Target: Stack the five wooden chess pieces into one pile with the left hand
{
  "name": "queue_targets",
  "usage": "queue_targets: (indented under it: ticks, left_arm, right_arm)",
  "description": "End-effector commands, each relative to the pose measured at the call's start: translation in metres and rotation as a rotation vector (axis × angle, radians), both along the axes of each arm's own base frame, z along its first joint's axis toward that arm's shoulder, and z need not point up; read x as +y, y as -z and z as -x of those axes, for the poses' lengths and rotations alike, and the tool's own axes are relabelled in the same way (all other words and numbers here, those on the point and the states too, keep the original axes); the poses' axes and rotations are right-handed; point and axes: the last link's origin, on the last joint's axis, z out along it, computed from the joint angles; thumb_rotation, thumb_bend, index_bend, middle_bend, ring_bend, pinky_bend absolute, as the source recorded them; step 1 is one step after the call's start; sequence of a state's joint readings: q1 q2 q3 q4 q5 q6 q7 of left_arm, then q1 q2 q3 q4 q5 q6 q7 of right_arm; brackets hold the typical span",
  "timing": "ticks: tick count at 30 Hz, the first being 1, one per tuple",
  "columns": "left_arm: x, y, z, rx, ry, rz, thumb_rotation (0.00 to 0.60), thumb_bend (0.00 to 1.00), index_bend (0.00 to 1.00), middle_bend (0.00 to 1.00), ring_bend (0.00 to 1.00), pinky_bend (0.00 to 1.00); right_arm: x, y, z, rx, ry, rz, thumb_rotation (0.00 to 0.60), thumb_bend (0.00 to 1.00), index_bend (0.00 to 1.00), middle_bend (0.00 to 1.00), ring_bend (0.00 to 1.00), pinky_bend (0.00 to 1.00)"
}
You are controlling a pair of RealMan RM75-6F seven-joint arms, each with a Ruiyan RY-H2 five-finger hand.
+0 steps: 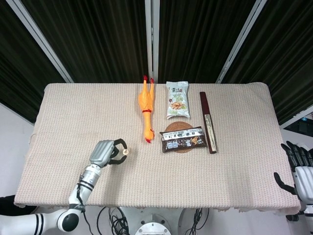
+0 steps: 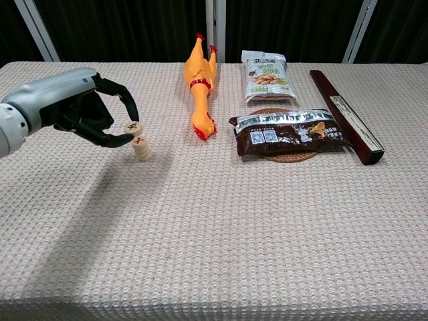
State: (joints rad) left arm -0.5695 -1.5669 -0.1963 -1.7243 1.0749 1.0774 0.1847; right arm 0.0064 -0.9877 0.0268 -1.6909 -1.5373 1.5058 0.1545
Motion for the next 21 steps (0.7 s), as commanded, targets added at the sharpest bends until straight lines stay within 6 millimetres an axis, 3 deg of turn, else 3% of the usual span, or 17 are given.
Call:
queue_targets:
  ticks: [1, 21]
  left_arm:
    - [0.009, 0.003, -0.001, -0.003, 0.015, 0.010, 0.600, 0.29, 0.48, 1.00, 1.00, 1.00]
    - [0.033, 0.009, 0.011, 0.017, -0.024, 0.048, 0.600, 0.29, 0.48, 1.00, 1.00, 1.00]
  right_arm:
    - [0.000, 0.001, 0.000, 0.002, 0.001, -0.002, 0.600, 0.30, 0.00, 0.00, 0.00, 0.00]
    - [-0.001, -0.001, 0.000, -0.001, 0.004, 0.011, 0.600, 0.30, 0.00, 0.00, 0.00, 0.00]
